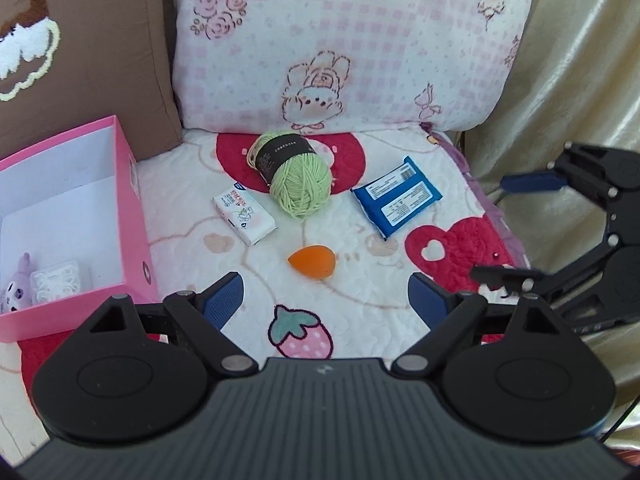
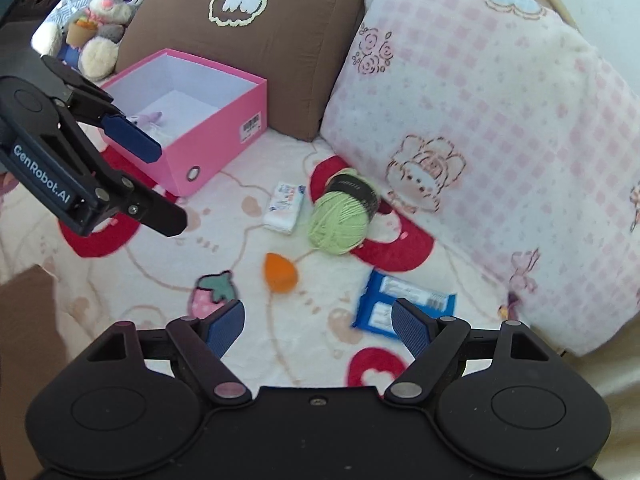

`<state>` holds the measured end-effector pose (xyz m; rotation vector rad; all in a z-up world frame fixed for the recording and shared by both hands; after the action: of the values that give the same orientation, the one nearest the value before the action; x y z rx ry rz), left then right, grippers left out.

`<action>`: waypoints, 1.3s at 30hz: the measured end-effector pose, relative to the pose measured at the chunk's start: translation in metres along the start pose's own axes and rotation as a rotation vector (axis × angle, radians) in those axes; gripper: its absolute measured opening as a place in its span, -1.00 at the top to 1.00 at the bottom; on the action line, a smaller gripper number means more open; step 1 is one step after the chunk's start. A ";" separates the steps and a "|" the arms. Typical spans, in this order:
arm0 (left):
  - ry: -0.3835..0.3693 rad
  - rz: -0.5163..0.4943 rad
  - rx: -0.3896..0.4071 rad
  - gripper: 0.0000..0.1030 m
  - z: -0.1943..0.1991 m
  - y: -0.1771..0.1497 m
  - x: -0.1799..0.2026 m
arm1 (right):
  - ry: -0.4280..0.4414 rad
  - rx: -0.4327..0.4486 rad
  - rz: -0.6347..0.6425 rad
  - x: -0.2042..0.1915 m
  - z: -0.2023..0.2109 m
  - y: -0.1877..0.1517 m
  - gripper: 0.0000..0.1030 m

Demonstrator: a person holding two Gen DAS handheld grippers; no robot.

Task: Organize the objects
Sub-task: 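Withdraw the right gripper and move it to the blue wipes pack, then close the right gripper on the edge of the blue wipes pack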

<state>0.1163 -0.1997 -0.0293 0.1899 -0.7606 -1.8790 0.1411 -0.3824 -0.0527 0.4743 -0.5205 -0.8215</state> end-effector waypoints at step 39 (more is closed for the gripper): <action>-0.039 0.154 0.003 -0.68 -0.203 0.040 0.034 | -0.060 -0.103 -0.600 0.137 -0.157 -0.087 -0.43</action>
<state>0.2254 -0.3240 -0.1589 0.0937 -0.7826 -1.7398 0.2656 -0.5108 -0.1911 0.5188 -0.3897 -1.4336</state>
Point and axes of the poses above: each gripper's, at about its wrist camera, not at the fingertips, and z roughly against the way its jaws point, x to its right, y to its top, the point moved 8 cm from there along -z, roughly the way its jaws point
